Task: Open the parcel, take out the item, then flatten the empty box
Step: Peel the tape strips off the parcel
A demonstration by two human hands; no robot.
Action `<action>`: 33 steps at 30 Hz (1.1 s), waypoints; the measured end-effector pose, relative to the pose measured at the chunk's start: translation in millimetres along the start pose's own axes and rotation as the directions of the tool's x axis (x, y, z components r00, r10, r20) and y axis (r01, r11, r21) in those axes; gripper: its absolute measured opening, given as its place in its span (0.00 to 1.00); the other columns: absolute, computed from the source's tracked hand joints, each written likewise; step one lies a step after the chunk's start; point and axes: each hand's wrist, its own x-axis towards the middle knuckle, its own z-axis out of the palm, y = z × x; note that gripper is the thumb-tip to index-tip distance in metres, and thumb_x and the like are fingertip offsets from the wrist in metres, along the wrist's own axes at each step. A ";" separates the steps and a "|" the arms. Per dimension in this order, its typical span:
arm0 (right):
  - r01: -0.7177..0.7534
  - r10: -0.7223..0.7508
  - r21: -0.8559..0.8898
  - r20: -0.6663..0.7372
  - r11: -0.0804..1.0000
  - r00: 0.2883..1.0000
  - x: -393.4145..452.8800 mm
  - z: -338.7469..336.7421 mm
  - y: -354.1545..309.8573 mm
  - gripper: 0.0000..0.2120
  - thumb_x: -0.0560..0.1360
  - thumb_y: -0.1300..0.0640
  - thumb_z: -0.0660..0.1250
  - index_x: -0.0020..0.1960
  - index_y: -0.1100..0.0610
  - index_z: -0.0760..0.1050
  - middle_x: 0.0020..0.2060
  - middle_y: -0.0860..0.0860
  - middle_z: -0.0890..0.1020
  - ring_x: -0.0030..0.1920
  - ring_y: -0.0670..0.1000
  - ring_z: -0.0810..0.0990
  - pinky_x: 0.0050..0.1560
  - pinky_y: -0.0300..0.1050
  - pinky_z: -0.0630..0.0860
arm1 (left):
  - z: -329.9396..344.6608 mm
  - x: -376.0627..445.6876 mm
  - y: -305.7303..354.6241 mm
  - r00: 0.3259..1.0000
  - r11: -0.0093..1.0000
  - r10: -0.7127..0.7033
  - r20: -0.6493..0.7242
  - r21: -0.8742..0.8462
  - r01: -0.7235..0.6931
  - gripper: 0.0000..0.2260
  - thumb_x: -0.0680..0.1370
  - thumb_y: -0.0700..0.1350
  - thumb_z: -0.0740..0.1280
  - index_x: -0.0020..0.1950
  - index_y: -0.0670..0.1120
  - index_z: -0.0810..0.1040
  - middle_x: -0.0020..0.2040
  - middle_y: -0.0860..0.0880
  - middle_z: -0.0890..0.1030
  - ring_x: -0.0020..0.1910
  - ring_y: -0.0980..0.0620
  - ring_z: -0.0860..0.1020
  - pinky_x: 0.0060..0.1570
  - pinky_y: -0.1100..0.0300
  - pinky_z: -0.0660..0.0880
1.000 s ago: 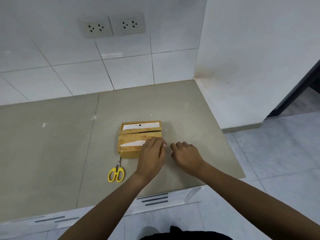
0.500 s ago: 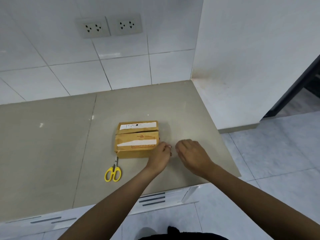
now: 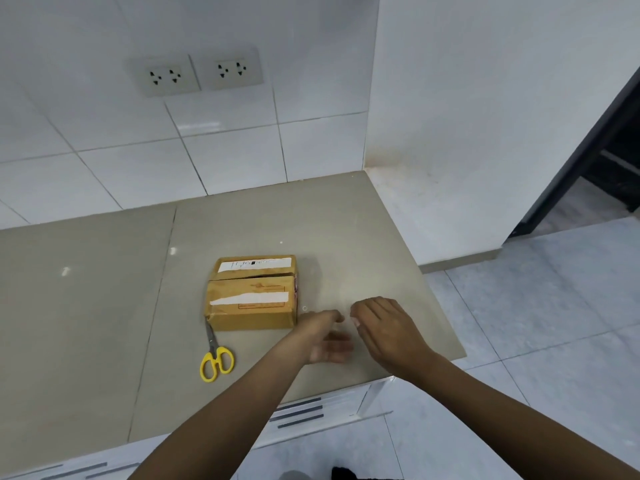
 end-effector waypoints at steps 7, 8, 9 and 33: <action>0.170 -0.169 -0.005 0.026 0.985 0.985 -16.7 4.4 0.3 0.10 0.77 0.60 0.59 0.47 0.61 0.79 0.45 0.56 0.82 0.47 0.57 0.79 0.51 0.49 0.77 | 22.3 31.2 33.6 0.993 0.986 0.092 -0.068 -0.134 -0.101 0.09 0.80 0.33 0.59 0.42 0.37 0.74 0.39 0.41 0.78 0.26 0.49 0.79 0.21 0.60 0.77; 0.182 -0.181 -0.013 0.033 0.983 0.983 -18.6 6.3 1.1 0.09 0.76 0.60 0.60 0.47 0.61 0.78 0.46 0.56 0.82 0.47 0.57 0.79 0.51 0.49 0.77 | 23.3 32.9 37.4 0.993 0.984 0.103 -0.058 -0.140 -0.110 0.10 0.81 0.33 0.58 0.41 0.37 0.74 0.38 0.42 0.78 0.27 0.49 0.79 0.24 0.59 0.78; 0.193 -0.192 -0.019 0.045 0.981 0.980 -20.4 8.5 1.9 0.08 0.76 0.59 0.61 0.47 0.60 0.78 0.47 0.57 0.82 0.48 0.57 0.79 0.52 0.48 0.77 | 24.1 35.6 40.7 0.991 0.985 0.124 -0.053 -0.114 -0.130 0.08 0.81 0.33 0.58 0.43 0.38 0.73 0.38 0.42 0.78 0.30 0.49 0.79 0.29 0.57 0.80; 0.303 -0.276 -0.153 0.175 0.941 0.945 -54.0 66.6 -14.4 0.06 0.75 0.57 0.60 0.46 0.58 0.74 0.54 0.61 0.81 0.56 0.62 0.79 0.63 0.56 0.75 | 10.6 92.2 56.5 0.805 0.748 0.586 0.091 0.321 -0.581 0.17 0.77 0.26 0.56 0.57 0.42 0.77 0.48 0.40 0.81 0.38 0.48 0.79 0.35 0.60 0.77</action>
